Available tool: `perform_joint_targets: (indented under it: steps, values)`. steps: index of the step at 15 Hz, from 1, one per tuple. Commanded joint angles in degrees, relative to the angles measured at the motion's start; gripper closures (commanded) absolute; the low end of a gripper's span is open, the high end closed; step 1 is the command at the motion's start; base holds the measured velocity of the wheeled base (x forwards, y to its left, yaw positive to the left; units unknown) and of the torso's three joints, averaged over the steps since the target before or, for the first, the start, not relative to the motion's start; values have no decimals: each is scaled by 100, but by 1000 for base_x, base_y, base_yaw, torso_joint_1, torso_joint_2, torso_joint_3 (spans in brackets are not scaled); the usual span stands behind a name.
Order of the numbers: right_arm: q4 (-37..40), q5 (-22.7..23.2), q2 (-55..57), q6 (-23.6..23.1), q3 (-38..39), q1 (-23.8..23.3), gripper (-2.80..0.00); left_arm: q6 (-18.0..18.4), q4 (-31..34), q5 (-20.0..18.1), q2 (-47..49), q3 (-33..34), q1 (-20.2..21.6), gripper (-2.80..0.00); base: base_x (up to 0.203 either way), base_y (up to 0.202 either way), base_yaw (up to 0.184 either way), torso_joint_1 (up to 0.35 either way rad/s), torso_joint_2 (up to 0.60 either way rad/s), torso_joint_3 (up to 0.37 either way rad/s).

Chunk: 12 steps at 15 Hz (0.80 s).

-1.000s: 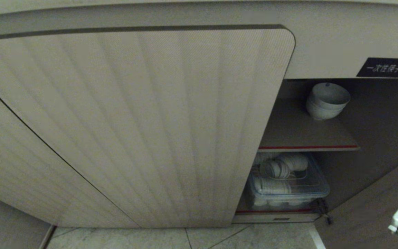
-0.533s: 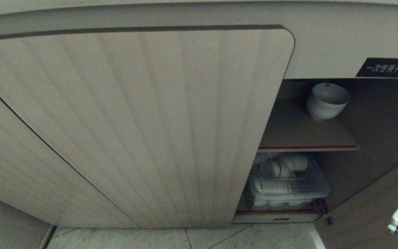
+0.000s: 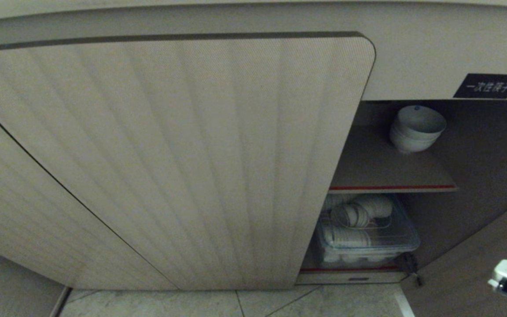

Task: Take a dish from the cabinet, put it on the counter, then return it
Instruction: Put it back into the cabinet

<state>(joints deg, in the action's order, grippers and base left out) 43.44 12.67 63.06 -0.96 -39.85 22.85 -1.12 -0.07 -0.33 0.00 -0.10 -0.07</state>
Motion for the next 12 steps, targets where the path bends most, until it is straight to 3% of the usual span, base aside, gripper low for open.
perform_joint_targets:
  steps: [1,6,12]
  values:
    - [-45,8,92,23,-6,-87,0,-2,-1,0,0,1,-1,0,0,0,0,0,0,0]
    - [-441,-1,329,148,4,-290,0,-2,-1,7,0,1,-1,0,0,0,0,0,0,0]
    - [-783,-187,1189,964,-472,-299,0,-2,-1,-2,0,1,-1,0,0,0,0,0,0,0]
